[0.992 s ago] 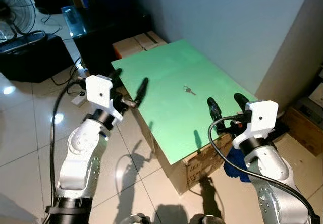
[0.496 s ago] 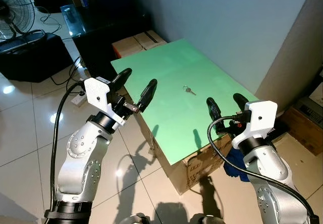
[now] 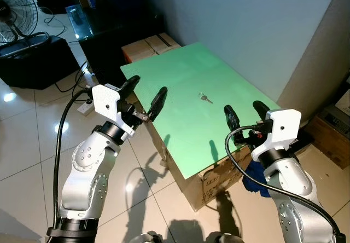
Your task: Hang keys on a hook
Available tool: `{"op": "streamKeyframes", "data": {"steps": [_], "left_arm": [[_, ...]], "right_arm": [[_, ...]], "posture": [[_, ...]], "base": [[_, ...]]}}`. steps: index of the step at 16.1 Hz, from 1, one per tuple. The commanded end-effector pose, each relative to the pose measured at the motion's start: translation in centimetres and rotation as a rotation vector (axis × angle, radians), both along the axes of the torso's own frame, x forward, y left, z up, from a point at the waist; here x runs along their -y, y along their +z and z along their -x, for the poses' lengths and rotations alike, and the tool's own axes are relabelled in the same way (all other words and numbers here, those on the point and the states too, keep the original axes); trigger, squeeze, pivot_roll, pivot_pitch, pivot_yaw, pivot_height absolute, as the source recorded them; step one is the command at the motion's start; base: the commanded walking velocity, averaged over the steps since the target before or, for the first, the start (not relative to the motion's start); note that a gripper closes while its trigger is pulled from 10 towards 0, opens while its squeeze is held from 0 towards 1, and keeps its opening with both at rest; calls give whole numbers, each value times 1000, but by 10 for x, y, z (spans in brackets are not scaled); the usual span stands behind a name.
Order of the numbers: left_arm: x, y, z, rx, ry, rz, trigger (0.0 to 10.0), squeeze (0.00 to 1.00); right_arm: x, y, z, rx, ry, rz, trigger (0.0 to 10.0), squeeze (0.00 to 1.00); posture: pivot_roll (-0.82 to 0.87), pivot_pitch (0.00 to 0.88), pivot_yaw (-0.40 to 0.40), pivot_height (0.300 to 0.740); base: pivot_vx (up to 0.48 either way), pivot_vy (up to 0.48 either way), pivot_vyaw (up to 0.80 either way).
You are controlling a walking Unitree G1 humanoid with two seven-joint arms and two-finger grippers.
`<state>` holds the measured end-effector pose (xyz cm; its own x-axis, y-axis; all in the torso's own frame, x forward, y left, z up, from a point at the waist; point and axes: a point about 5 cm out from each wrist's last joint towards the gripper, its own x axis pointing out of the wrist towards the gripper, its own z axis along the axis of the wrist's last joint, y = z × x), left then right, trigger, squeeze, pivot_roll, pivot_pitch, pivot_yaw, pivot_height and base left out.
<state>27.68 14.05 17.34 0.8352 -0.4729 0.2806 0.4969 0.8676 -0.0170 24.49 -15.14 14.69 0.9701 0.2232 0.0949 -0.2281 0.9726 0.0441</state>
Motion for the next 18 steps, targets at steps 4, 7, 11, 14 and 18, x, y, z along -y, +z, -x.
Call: {"op": "streamKeyframes", "data": {"steps": [4, 7, 11, 14, 18], "left_arm": [[-8, -13, -8, -28, 107, -249, 10000, 0], [-30, -23, -21, 57, 319, -694, 10000, 0], [-51, -47, -25, -387, 477, -204, 10000, 0], [-48, -50, -24, -347, 476, -258, 10000, 0], [-37, -49, -21, -304, 384, -392, 10000, 0]], "right_arm": [[-2, 1, 0, 7, 6, -8, 10000, 0], [-2, 1, 0, 8, 2, -1, 10000, 0], [-1, 1, 0, 6, -5, 3, 10000, 0], [0, 1, 0, 5, -11, 7, 10000, 0], [-1, 0, 0, 4, -9, 11, 10000, 0]], "posture": [[-108, 64, 102, 740], [-110, 66, 105, 740], [-113, 66, 107, 740], [-113, 67, 106, 740], [-112, 68, 103, 740]], "base": [[0, 0, 0], [0, 0, 0], [0, 0, 0], [0, 0, 0], [0, 0, 0]]}}
